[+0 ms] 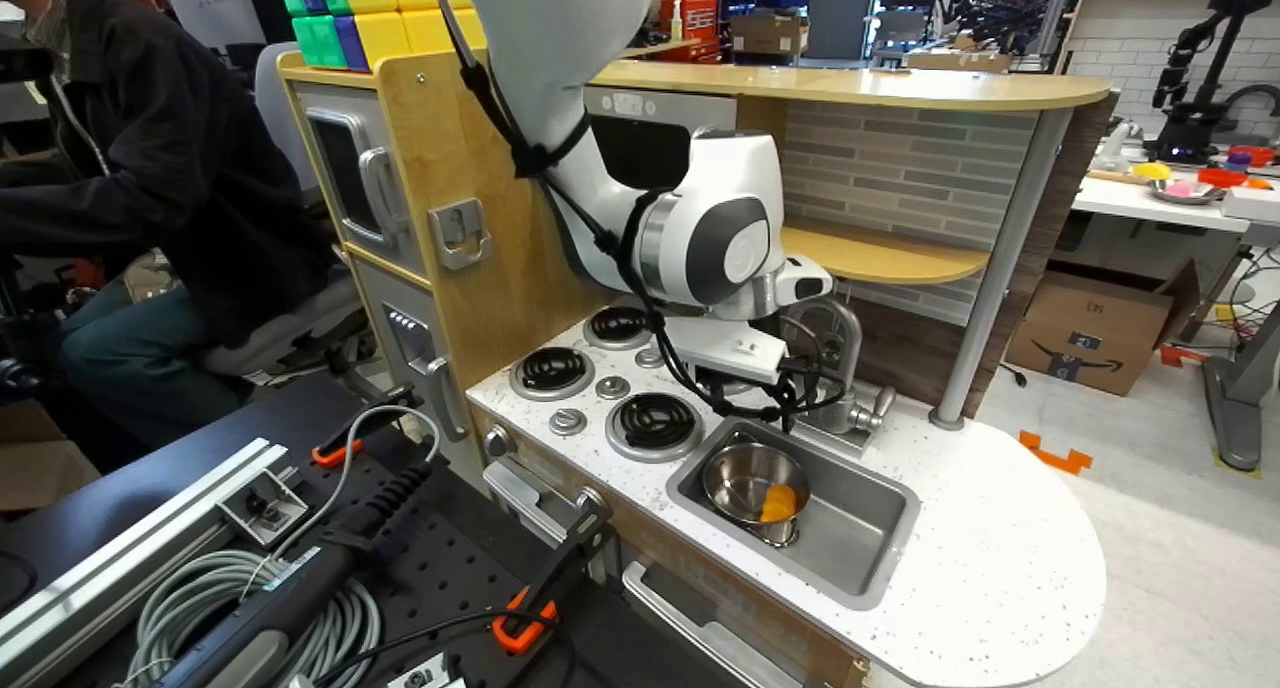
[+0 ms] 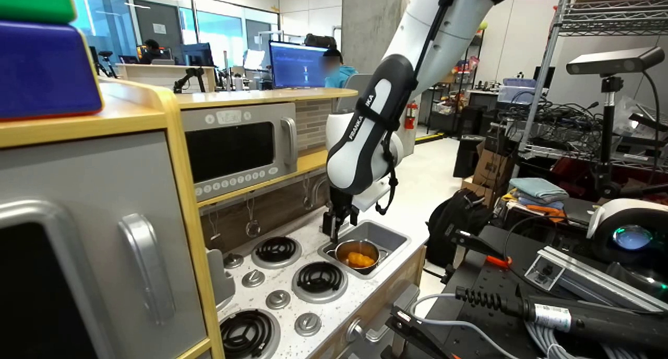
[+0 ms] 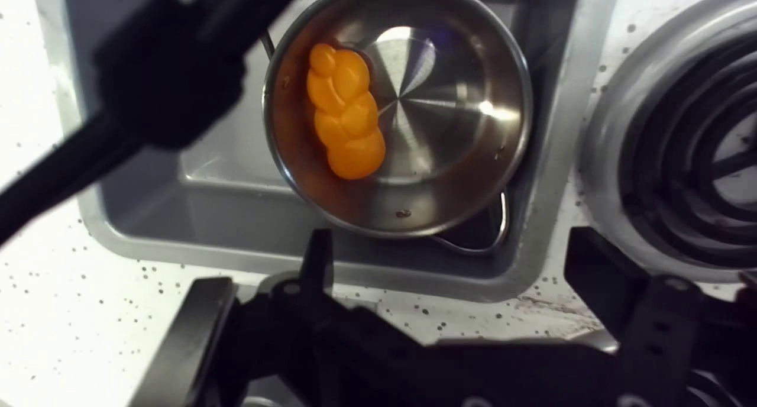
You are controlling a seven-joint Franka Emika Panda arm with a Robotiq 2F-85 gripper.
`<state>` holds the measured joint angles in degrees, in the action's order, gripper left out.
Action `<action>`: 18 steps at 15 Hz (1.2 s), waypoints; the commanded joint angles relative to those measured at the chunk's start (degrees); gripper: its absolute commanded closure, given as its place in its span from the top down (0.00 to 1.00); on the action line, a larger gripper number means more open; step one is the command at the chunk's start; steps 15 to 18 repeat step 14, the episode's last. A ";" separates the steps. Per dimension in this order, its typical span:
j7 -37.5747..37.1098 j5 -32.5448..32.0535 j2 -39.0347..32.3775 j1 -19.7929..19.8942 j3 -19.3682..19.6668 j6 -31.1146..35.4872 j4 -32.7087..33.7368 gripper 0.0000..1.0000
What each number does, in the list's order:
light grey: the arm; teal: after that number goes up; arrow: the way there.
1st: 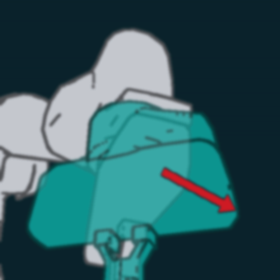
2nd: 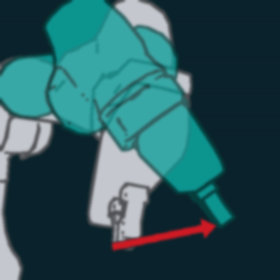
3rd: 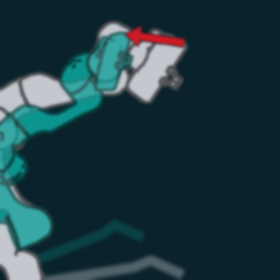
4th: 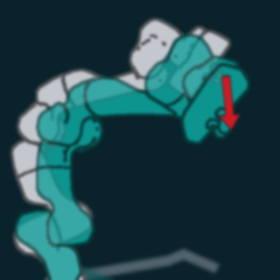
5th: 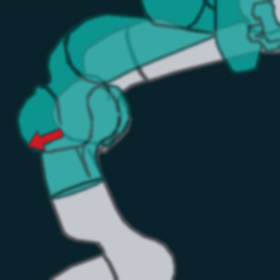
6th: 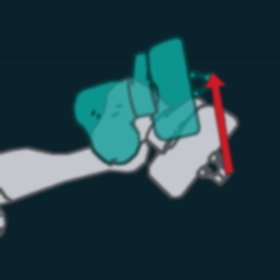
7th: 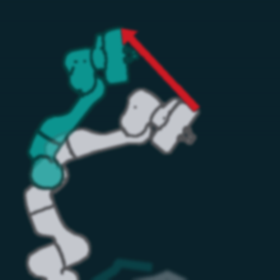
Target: Put the orange object in the silver pot
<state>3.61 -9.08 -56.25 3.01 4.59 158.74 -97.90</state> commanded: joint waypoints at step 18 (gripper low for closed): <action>40.42 20.20 31.26 31.29 -35.04 7.07 -35.57 1.00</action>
